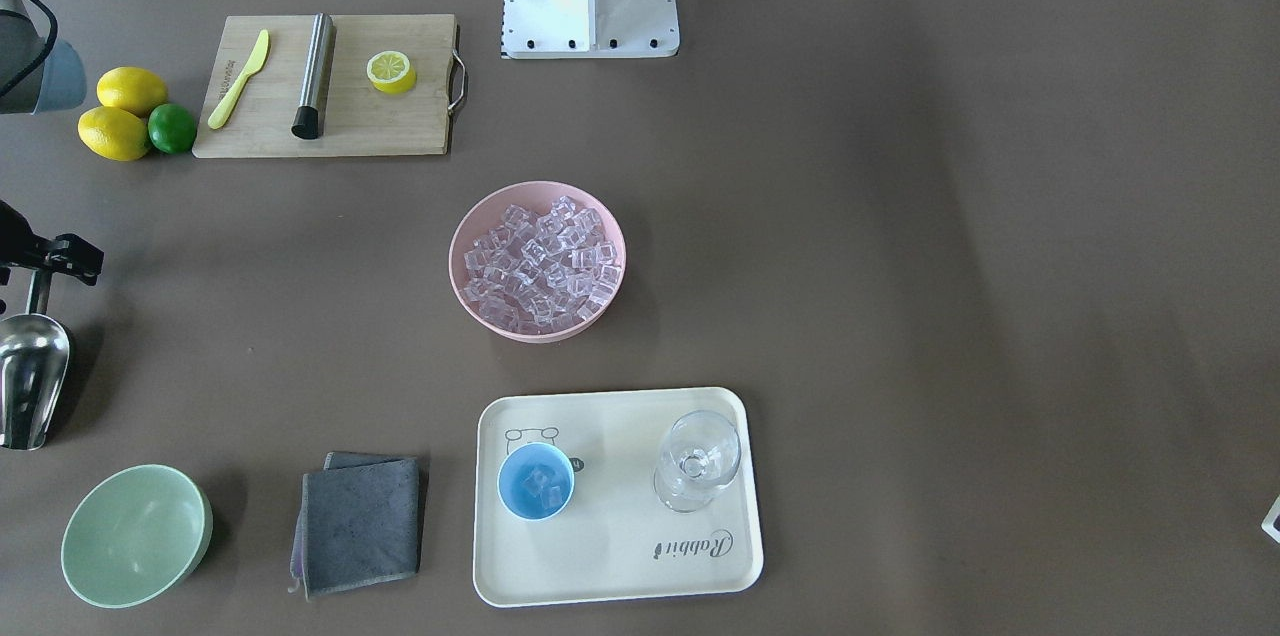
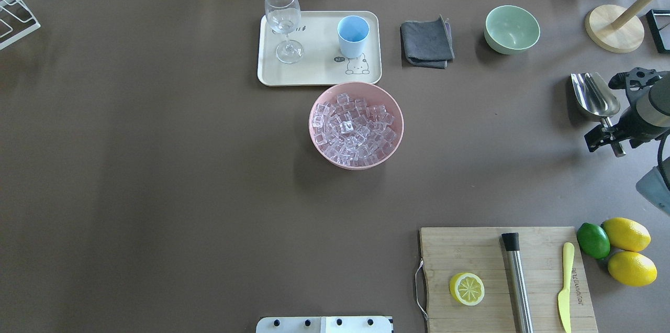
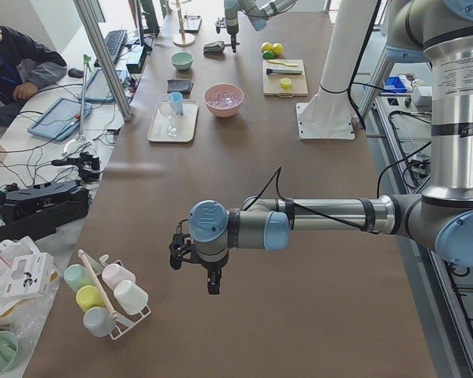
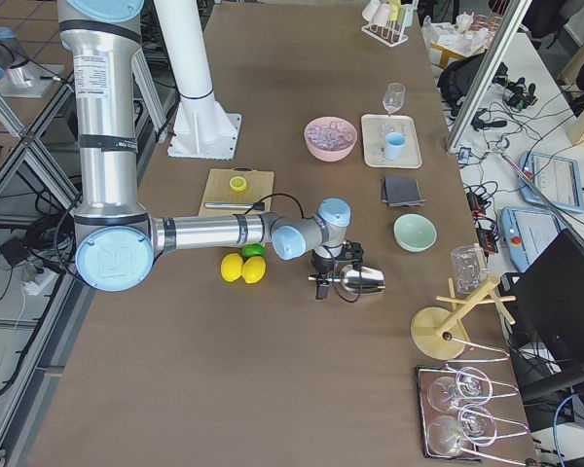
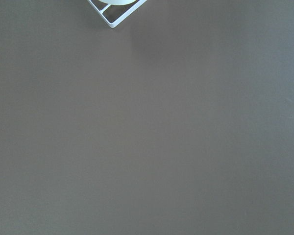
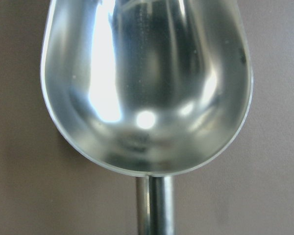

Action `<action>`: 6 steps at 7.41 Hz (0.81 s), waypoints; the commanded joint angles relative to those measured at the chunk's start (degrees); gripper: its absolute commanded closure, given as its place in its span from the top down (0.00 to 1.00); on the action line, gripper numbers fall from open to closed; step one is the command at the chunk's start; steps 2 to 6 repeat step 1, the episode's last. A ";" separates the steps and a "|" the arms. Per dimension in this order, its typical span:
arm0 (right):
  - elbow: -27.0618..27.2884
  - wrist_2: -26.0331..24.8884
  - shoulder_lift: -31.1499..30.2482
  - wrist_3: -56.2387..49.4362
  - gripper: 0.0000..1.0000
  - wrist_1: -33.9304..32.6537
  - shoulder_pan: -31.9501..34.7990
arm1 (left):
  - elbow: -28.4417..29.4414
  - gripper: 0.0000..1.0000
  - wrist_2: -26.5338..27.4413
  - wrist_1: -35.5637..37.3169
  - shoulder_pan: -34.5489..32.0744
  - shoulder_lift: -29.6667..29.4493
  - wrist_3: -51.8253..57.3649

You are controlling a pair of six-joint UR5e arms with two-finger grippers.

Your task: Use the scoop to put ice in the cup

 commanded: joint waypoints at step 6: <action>4.41 11.93 3.52 -16.67 1.00 -16.22 21.43 | -0.42 0.99 -0.04 0.06 -0.69 0.08 -0.06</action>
